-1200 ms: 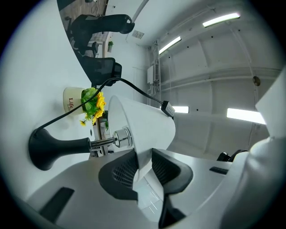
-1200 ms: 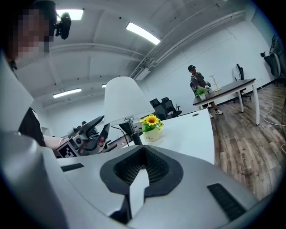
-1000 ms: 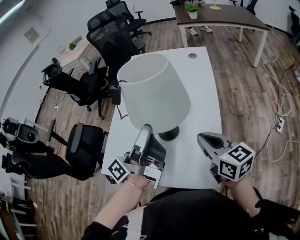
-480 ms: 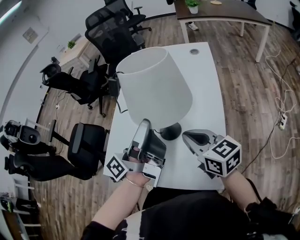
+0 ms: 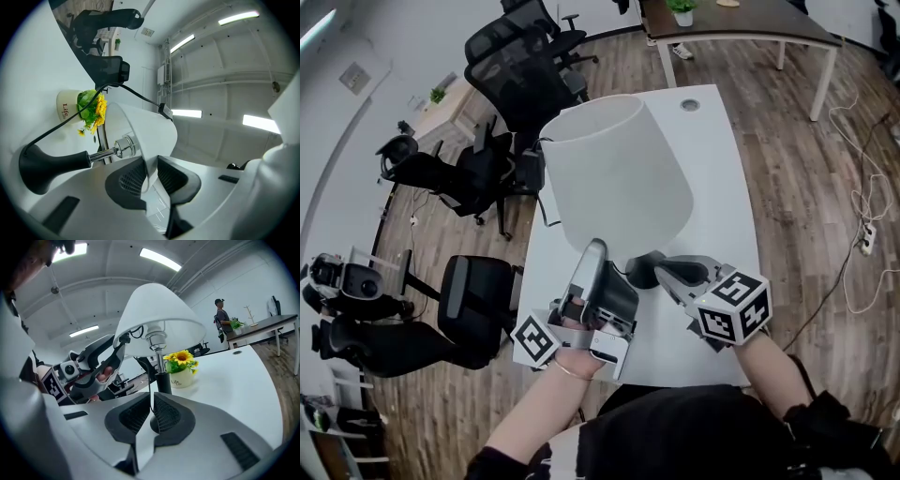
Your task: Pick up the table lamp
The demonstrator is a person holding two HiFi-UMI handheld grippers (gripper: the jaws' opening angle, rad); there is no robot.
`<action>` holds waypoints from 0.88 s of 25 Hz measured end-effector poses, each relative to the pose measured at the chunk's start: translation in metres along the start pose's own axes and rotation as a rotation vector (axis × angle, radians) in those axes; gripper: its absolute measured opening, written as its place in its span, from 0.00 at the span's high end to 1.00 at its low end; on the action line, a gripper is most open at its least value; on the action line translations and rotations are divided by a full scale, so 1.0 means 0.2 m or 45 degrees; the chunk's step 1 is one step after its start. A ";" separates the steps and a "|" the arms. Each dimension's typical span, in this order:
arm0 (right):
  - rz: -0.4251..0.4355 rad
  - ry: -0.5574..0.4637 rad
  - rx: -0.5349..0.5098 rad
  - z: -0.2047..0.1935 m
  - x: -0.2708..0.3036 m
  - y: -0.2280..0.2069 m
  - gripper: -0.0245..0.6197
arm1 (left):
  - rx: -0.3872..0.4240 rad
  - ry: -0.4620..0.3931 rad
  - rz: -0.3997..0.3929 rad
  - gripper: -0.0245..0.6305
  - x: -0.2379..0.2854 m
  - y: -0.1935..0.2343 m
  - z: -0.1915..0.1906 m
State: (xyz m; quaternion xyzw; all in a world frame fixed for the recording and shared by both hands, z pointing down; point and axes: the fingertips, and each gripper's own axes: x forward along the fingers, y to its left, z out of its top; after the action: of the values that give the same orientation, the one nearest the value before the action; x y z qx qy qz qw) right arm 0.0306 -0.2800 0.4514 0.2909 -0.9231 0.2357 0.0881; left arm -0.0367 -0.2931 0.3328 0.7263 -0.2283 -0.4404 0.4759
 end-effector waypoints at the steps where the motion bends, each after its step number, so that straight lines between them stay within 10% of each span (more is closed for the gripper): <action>1: -0.005 0.010 -0.022 0.00 0.02 0.00 0.94 | -0.003 0.004 -0.004 0.84 0.00 0.00 0.01; 22: -0.135 0.086 0.044 -0.08 0.35 -0.14 0.64 | -0.048 0.017 -0.033 0.85 0.06 0.05 0.09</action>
State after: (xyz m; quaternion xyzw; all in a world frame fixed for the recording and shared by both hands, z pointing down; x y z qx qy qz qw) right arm -0.0089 -0.3270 0.4980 0.3329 -0.8986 0.2562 0.1267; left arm -0.0455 -0.3152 0.3330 0.7231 -0.2072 -0.4459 0.4851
